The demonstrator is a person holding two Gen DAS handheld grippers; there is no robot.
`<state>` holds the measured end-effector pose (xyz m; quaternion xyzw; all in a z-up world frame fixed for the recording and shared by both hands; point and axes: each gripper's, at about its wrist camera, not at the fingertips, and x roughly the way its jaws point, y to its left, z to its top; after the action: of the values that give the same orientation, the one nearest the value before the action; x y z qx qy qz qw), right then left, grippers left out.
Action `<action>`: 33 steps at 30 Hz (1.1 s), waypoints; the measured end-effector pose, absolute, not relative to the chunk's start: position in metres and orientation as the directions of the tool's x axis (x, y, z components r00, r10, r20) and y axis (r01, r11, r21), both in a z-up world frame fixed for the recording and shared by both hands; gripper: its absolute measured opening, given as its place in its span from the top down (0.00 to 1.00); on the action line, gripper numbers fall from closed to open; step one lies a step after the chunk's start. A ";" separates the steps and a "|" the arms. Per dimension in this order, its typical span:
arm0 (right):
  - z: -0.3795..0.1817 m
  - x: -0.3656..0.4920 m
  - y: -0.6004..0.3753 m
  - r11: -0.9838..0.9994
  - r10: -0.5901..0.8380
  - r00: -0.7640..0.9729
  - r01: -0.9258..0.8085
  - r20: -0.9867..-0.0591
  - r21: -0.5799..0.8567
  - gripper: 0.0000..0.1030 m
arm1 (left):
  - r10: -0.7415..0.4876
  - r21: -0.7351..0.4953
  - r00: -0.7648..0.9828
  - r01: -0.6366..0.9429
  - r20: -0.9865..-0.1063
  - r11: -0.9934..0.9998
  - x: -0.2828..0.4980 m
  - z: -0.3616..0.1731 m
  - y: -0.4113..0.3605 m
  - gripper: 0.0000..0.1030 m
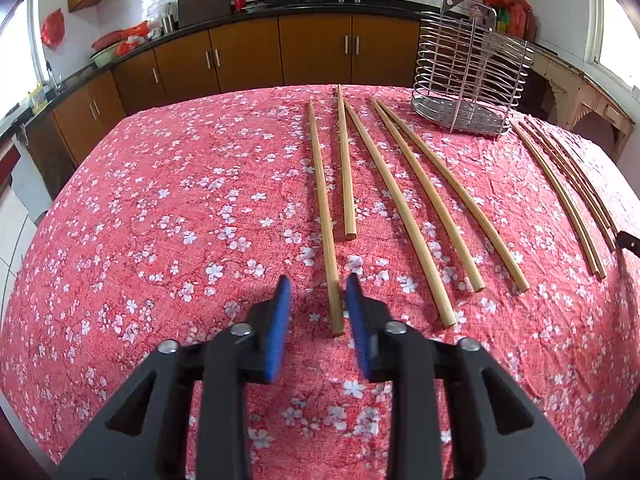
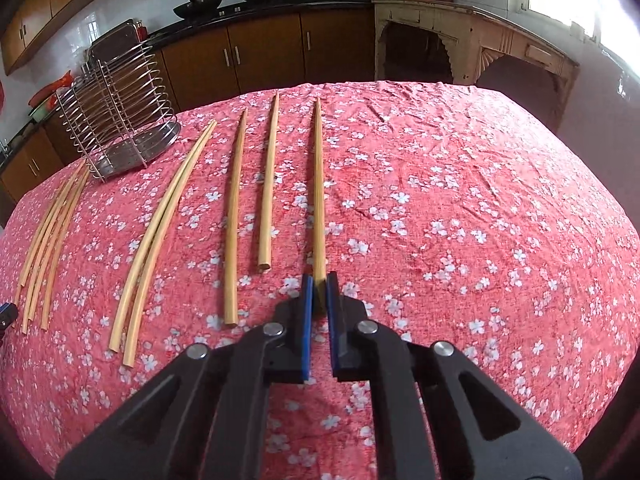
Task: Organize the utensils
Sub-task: 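Lower the left gripper onto a wooden chopstick and close while the right gripper grasps another, then lift the left gripper's chopstick toward the wire holder while the right gripper carries its chopstick there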
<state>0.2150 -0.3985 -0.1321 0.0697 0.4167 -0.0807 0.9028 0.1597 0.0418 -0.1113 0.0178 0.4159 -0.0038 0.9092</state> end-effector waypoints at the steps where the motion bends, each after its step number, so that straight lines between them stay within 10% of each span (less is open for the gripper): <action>1: -0.132 0.215 -0.398 0.977 -0.088 0.640 0.204 -0.764 0.059 0.92 | 0.010 0.029 0.654 0.018 -0.757 0.999 0.160 -0.111 0.042 0.77; 14: -0.122 0.196 -0.398 0.981 -0.089 0.686 0.188 -0.722 0.057 0.92 | 0.004 -0.002 0.664 -0.008 -0.747 1.000 0.153 -0.107 0.050 0.93; 33: 0.007 0.157 -0.405 0.989 -0.124 0.920 0.146 -0.372 0.030 0.92 | 0.022 -0.002 0.927 -0.025 -0.375 1.000 0.127 0.017 0.075 0.94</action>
<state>0.1573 -0.4053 0.0074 0.0284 0.1881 -0.0690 0.9793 0.1272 0.0750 0.0174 -0.0032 0.1909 0.0119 0.9815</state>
